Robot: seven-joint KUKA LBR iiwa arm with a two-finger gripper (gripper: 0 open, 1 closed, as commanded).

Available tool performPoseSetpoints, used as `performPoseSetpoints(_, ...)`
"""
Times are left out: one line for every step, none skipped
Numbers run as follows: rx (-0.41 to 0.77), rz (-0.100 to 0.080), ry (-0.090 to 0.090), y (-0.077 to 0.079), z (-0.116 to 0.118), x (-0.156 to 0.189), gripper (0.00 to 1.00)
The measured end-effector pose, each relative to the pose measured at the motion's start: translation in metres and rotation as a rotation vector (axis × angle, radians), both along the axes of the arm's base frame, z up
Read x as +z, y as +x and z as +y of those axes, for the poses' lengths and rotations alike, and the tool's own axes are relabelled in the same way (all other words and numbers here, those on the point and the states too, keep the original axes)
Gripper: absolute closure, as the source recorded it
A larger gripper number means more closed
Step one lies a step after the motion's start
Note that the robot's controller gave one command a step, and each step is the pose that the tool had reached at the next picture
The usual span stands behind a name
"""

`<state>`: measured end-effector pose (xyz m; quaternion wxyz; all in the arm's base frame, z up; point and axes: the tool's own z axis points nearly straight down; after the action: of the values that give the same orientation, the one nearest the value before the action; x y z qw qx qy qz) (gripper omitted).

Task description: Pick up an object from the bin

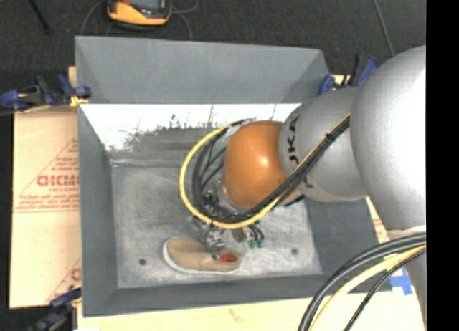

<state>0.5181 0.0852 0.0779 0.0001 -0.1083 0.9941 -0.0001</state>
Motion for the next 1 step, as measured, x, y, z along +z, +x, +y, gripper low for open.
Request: performPoseSetpoints(-0.003, -0.025, 0.006, 0.0043, 0.0007, -0.0022, 0.00)
